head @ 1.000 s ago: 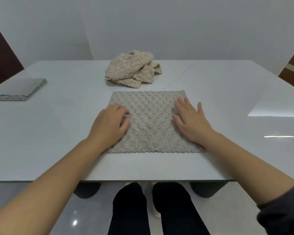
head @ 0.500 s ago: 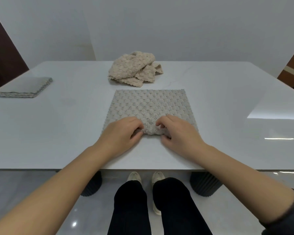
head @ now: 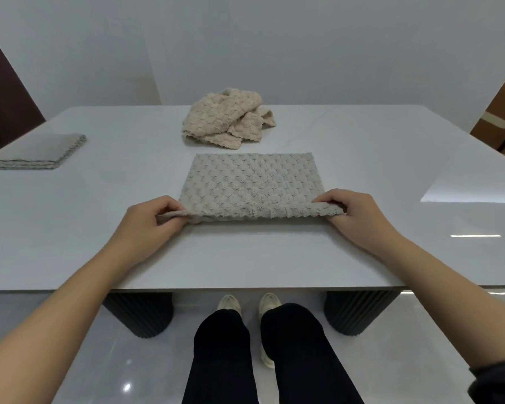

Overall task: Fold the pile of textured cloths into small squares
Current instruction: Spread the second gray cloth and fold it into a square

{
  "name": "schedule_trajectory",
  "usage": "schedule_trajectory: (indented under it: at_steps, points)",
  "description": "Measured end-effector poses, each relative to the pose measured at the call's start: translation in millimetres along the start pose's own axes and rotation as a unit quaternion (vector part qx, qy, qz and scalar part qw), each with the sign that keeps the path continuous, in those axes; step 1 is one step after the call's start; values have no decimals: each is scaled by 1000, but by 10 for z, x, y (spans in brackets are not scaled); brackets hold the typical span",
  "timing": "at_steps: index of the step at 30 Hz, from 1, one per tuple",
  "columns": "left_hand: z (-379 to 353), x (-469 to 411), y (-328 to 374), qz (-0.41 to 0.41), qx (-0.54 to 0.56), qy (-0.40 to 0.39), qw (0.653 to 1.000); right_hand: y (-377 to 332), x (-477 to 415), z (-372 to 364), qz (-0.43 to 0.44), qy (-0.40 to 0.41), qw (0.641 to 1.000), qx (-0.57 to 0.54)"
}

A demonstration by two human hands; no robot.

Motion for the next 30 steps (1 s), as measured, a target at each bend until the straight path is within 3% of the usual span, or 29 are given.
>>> schedule_trajectory:
  at_steps: [6,11,20,30]
  points:
    - [41,-58,-12,50,108,10,993,29,-50,54,-37,-45,997,-59]
    - [-25,-364,-75,88,130,40,987,161,-297,104,-100,6,987,-127]
    - [-189,-1186,32,64,-87,52,993,480,-1014,123,-118,72,990,21]
    - [-365,-1461,-104,12,-199,21,980,610,-1322,-12,-101,15,985,137]
Point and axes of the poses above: each hand's wrist, its own x-axis away from the middle knuckle, its own z-axis out of the back of the hand, y = z × x, the point moved 9 cm from there along -x, towards the middle knuckle, and after that the axes turned 9 degrees about -x, right-handed, at the moved point
